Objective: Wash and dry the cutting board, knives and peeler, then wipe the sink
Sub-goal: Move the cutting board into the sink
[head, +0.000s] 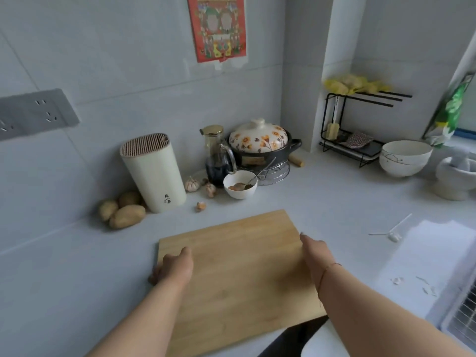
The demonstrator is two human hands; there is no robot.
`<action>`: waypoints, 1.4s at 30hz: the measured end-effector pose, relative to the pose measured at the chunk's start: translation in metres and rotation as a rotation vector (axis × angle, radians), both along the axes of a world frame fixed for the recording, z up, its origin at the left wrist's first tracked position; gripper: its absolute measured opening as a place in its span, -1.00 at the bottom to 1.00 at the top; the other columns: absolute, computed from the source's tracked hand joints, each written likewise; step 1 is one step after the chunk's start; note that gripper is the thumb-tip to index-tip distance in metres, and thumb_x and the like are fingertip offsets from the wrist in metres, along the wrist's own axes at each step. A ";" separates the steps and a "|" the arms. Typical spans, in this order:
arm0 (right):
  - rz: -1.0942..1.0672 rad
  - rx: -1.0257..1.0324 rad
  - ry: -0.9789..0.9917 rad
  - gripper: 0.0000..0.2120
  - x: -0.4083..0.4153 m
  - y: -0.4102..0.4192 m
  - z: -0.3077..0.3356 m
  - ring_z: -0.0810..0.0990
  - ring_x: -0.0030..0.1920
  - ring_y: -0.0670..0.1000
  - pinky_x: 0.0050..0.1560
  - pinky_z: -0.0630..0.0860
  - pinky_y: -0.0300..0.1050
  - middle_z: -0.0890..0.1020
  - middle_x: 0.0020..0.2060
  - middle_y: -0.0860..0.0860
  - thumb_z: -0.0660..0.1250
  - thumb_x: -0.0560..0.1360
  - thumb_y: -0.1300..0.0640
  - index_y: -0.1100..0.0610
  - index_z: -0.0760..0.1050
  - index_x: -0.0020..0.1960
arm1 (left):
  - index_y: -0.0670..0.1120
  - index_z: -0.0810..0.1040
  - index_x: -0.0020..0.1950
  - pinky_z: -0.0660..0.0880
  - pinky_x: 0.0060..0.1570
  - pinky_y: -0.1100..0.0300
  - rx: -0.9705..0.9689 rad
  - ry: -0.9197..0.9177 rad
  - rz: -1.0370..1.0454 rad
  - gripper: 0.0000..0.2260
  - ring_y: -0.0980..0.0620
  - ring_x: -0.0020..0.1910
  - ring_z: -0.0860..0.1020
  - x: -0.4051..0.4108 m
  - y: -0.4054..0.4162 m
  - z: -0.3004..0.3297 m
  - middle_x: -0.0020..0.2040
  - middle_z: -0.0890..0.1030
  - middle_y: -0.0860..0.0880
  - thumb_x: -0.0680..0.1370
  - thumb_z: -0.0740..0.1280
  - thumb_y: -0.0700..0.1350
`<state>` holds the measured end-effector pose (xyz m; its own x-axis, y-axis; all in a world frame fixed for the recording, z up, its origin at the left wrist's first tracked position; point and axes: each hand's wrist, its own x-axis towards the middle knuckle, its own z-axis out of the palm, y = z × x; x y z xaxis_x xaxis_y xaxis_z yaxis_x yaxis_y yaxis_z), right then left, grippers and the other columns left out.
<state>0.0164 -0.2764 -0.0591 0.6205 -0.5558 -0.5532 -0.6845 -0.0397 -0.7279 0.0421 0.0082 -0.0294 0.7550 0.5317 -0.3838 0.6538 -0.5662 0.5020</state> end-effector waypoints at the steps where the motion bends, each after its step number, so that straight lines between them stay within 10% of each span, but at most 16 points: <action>1: -0.003 -0.026 0.032 -0.38 0.001 0.001 0.000 0.37 0.30 0.24 0.33 0.31 0.10 0.44 0.30 0.16 0.13 0.50 -0.22 0.19 0.31 0.38 | -0.20 0.31 0.44 0.29 0.28 0.03 0.022 0.038 0.032 -0.42 -0.24 0.34 0.28 -0.001 0.005 -0.001 0.37 0.32 -0.24 0.60 0.07 0.20; 11: 0.064 -0.137 0.154 -0.42 0.006 -0.007 -0.007 0.24 0.45 0.13 0.45 0.15 0.04 0.34 0.43 0.10 -0.03 0.59 -0.18 0.16 0.30 0.45 | -0.19 0.52 0.23 0.43 0.25 -0.06 -0.070 0.115 0.072 -0.45 -0.21 0.13 0.50 0.009 0.041 -0.027 0.08 0.56 -0.19 0.54 0.04 0.19; 22: -0.063 0.039 0.011 -0.37 -0.004 -0.033 -0.006 0.17 0.50 0.14 0.49 0.09 0.07 0.26 0.48 0.09 -0.01 0.58 -0.23 0.15 0.24 0.49 | -0.24 0.50 0.24 0.49 0.12 -0.07 -0.235 -0.063 0.224 -0.44 -0.26 0.08 0.53 0.013 0.031 -0.019 0.18 0.55 -0.23 0.54 0.20 0.22; 37: -0.583 -0.042 -0.010 -0.28 -0.152 -0.185 0.037 0.44 0.30 0.19 0.34 0.32 0.04 0.46 0.33 0.16 -0.03 0.47 -0.27 0.22 0.38 0.39 | -0.26 0.47 0.29 0.36 0.22 -0.03 -0.361 -0.190 -0.146 -0.55 -0.27 0.25 0.46 -0.022 -0.194 0.037 0.30 0.50 -0.25 0.63 0.09 0.06; 42: -0.765 -0.087 0.023 -0.34 -0.234 -0.252 0.042 0.36 0.37 0.21 0.38 0.24 0.04 0.39 0.39 0.18 -0.04 0.58 -0.23 0.26 0.33 0.41 | -0.25 0.46 0.03 0.41 0.19 -0.06 -0.479 -0.133 -0.309 -0.64 -0.28 0.13 0.51 -0.056 -0.288 0.049 0.09 0.56 -0.23 0.54 0.12 0.04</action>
<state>-0.2176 -0.5280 -0.0169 0.0350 -0.8675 -0.4962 -0.5591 0.3946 -0.7292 -0.0143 -0.2795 0.0199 0.9055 0.0704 -0.4184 0.4086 -0.4104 0.8153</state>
